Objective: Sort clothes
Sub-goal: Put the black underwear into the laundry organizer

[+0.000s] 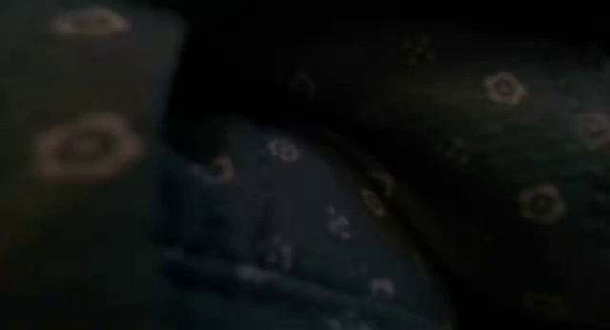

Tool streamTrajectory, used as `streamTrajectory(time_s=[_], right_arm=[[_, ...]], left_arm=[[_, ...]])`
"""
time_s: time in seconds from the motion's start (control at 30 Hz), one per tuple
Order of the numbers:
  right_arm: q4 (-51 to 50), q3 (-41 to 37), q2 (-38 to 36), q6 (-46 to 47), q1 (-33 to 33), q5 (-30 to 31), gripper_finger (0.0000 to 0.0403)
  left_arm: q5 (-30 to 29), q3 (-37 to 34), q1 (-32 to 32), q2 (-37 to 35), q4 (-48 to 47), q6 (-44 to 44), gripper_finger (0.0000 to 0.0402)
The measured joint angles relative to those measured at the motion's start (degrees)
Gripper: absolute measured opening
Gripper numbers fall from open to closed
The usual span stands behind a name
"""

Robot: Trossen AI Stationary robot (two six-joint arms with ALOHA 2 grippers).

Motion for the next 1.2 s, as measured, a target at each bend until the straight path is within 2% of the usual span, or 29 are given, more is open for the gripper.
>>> streamTrajectory(time_s=[0.17, 0.27, 0.4, 0.5, 0.63, 0.7, 1.0, 1.2], right_arm=[[-2.85, 9.37, 14.18, -11.44, 3.91, 5.19, 0.0237], [-12.59, 19.07, 22.93, -21.34, 4.34, 10.8, 0.0237], [-25.68, 31.75, 35.96, -25.0, 4.17, 16.63, 0.0237], [-29.12, 37.89, 45.74, -24.95, 4.24, 14.19, 0.0237], [-28.36, 44.61, 58.07, -24.86, 4.67, 1.23, 0.0237], [-29.91, 48.28, 64.07, -25.13, 6.0, -1.02, 0.0237], [-44.27, 70.58, 86.31, -30.93, 12.89, 2.17, 0.0237], [-51.74, 78.19, 95.76, -30.96, 14.92, 7.13, 0.0237]], left_arm=[[-0.03, 0.12, 0.0, -0.01, 4.84, 8.35, 0.0171], [-0.92, 0.12, 0.02, 0.01, 7.4, 14.18, 0.0171], [-1.91, 0.19, 0.05, -0.01, 10.23, 17.86, 0.0171], [-1.9, 0.53, 0.07, -0.01, 11.7, 18.87, 0.0171], [-1.63, 2.54, 0.07, 0.37, 11.66, 18.85, 0.0171], [-1.29, 3.85, 0.07, 0.51, 11.29, 18.81, 0.0171], [-0.99, 6.87, 0.04, 0.51, 6.67, 16.94, 0.0171], [-1.78, 6.87, 0.07, 0.51, 6.77, 17.1, 0.0171]])
